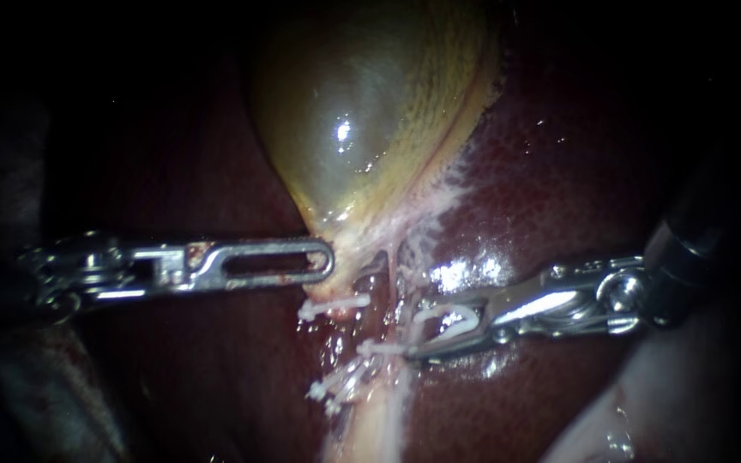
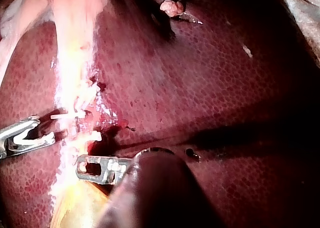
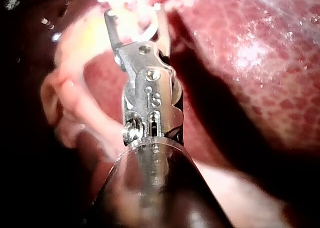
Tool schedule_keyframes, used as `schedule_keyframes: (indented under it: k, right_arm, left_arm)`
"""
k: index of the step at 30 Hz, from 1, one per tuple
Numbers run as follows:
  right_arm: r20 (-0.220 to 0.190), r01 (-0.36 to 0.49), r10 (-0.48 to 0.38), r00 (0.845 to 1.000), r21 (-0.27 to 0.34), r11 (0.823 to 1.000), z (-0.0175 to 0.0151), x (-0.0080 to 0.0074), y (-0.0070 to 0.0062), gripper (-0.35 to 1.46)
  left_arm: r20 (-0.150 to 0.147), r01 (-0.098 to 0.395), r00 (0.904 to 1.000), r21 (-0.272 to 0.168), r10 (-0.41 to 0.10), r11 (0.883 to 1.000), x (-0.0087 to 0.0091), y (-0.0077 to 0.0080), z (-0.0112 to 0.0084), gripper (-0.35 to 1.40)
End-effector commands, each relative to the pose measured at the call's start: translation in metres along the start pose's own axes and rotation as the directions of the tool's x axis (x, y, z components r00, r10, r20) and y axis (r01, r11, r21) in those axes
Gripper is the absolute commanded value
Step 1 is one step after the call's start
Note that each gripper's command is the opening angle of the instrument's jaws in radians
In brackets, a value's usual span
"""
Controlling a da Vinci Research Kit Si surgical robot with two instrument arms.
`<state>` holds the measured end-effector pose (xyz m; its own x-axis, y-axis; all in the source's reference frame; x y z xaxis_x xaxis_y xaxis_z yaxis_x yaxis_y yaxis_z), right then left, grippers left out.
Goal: Clipping second clip right tube
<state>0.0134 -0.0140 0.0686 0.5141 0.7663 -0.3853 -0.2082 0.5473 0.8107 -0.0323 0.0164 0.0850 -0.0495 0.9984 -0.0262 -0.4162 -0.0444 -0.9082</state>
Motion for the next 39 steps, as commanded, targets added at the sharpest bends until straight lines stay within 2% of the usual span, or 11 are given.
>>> schedule_keyframes:
  k: [1,7,16,25,30,39]
  right_arm:
    - [0.0,0.0,0.0,1.0,0.0,1.0,0.0002,0.0,0.0,0.52]
    - [-0.003,-0.006,0.006,1.0,-0.005,1.0,0.001,-0.0001,0.0002,0.52]
    - [-0.006,-0.007,0.007,1.0,-0.01,1.0,0.0019,0.0001,0.0008,0.51]
    - [-0.013,-0.044,0.043,0.999,-0.018,0.999,0.0035,0.0003,0.0013,0.49]
    - [-0.018,-0.063,0.063,0.998,-0.023,0.998,0.0047,-0.0001,0.0014,0.48]
    - [-0.031,-0.16,0.159,0.987,-0.028,0.987,0.0063,-0.0006,0.0015,0.43]
  left_arm:
    - [0.001,0.001,1.0,-0.003,-0.001,1.0,0.0,0.0002,-0.0003,-0.35]
    - [0.004,0.007,1.0,-0.004,-0.007,1.0,0.0,0.0016,-0.0013,-0.35]
    - [0.004,-0.002,1.0,-0.004,0.002,1.0,-0.0002,0.0029,-0.0016,-0.35]
    - [0.003,-0.001,1.0,-0.004,0.001,1.0,-0.0002,0.0032,-0.0017,-0.35]
    - [0.003,-0.001,1.0,-0.004,0.001,1.0,-0.0002,0.0032,-0.0017,-0.35]
    - [0.003,-0.001,1.0,-0.003,0.001,1.0,-0.0002,0.0032,-0.0017,-0.35]
